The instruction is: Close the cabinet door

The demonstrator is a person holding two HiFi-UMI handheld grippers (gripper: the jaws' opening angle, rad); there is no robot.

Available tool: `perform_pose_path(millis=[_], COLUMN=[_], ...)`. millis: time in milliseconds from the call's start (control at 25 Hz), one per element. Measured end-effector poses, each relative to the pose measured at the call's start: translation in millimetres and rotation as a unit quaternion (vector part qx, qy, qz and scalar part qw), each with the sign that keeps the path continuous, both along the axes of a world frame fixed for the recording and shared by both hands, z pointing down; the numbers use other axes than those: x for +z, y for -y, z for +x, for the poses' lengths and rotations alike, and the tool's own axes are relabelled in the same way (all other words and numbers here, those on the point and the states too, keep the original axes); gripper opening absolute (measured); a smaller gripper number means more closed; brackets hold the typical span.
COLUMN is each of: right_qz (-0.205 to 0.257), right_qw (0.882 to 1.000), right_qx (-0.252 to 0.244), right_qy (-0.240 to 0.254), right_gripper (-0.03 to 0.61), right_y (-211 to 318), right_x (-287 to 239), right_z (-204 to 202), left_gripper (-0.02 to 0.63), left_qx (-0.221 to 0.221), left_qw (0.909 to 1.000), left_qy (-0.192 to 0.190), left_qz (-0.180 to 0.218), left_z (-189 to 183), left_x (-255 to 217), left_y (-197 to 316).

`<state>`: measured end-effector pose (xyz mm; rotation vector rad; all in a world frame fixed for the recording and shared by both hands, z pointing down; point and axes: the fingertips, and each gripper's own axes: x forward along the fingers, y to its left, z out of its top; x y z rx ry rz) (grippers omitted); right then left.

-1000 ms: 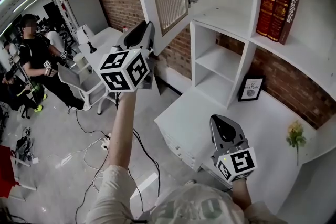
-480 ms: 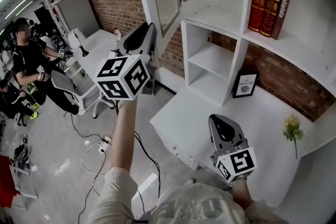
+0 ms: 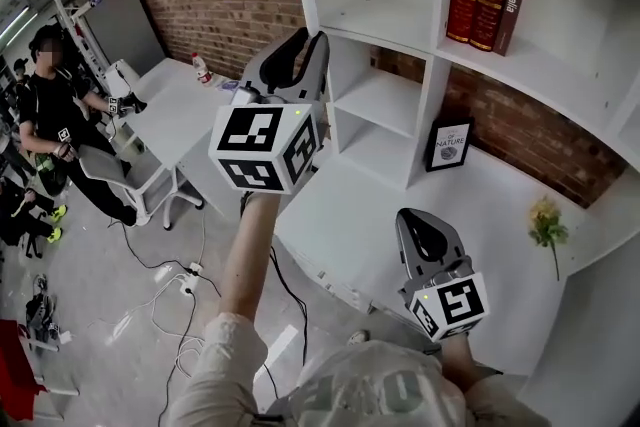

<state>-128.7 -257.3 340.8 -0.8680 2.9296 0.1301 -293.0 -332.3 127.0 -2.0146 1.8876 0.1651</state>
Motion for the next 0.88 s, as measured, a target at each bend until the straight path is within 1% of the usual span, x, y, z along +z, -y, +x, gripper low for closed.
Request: perform_pose_path(millis=[120, 280, 320, 440, 560, 720, 880], right_qz=[-0.001, -0.008, -0.01, -0.017, -0.024, -0.03, -0.031], right_qw=[1.0, 0.998, 0.997, 0.994, 0.991, 0.988, 0.986], right_qx=[0.025, 0.063, 0.077, 0.108, 0.132, 0.15, 0.165], right_qy=[0.004, 0.009, 0.011, 0.017, 0.02, 0.02, 0.014], right_gripper=[0.017, 0.017, 0.017, 0.017, 0.017, 0.018, 0.018], right_y=[2.0, 10.4, 13.6, 23.0, 30.4, 34.1, 34.5], right_x=[2.1, 5.1, 6.0, 7.9, 9.9, 15.3, 16.2], right_z=[14.2, 40.1, 48.4, 71.4, 89.7, 101.4, 109.9], left_gripper=[0.094, 0.087, 0.087, 0.089, 0.089, 0.089, 0.087], left_qx=[0.017, 0.065, 0.069, 0.053, 0.05, 0.059, 0.048], left_qw=[0.9996, 0.9975, 0.9969, 0.9972, 0.9978, 0.9972, 0.9978], left_qy=[0.02, 0.016, 0.021, 0.04, 0.032, 0.031, 0.039], left_qz=[-0.001, -0.023, -0.03, -0.035, -0.028, -0.034, -0.026], left_z=[29.2, 65.9, 75.6, 92.1, 97.2, 104.5, 110.4], left_x=[1.1, 3.2, 2.8, 2.2, 2.7, 3.9, 3.9], left_y=[20.8, 65.2, 78.2, 104.3, 114.9, 129.0, 141.7])
